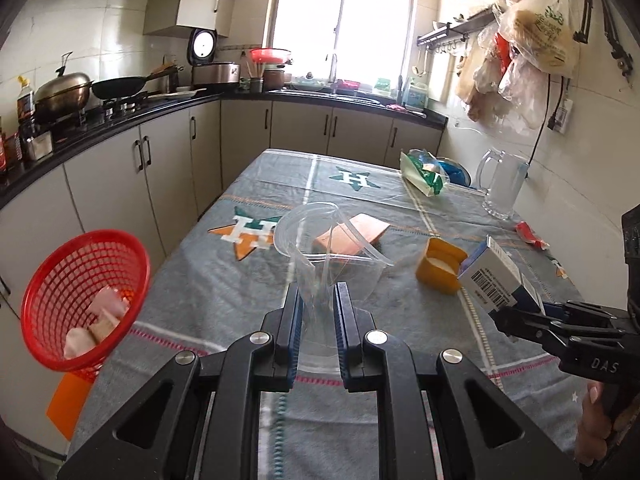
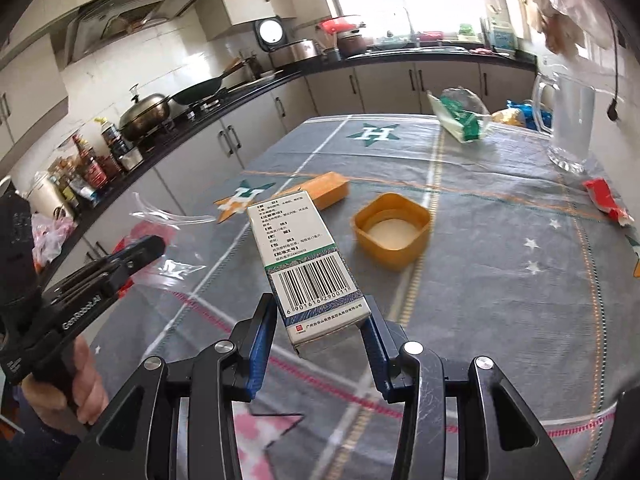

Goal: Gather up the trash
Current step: 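Carry the cup and medicine box over the red basket with both grippers, then open both grippers to drop the cup and medicine box into the basket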

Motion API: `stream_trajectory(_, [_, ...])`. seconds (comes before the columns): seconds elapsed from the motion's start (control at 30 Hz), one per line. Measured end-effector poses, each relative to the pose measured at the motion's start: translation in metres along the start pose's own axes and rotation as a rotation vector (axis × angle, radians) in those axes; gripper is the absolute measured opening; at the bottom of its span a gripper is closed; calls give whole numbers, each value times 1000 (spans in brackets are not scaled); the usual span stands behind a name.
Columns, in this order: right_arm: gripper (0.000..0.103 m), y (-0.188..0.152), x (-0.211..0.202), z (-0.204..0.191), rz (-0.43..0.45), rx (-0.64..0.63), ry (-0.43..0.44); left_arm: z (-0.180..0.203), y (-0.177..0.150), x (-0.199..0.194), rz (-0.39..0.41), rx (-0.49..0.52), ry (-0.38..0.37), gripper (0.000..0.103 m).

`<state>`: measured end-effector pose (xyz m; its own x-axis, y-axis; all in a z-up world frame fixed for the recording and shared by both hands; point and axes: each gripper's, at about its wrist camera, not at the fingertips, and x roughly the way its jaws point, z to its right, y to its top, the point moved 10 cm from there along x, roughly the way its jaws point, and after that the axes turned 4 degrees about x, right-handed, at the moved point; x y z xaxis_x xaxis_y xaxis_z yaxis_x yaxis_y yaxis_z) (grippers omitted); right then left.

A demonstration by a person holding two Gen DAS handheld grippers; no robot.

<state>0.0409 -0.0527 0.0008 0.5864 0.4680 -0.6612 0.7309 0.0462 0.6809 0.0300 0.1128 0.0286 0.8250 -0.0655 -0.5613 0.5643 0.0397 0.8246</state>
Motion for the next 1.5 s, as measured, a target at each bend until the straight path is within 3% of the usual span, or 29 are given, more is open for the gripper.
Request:
stream_trajectory(0.83, [46, -8, 39, -112, -94, -158, 51, -115, -4, -42, 63, -171, 82, 15])
stream_trajectory(1.5, [46, 7, 92, -217, -169, -262, 123, -229, -18, -64, 93, -322, 189, 15])
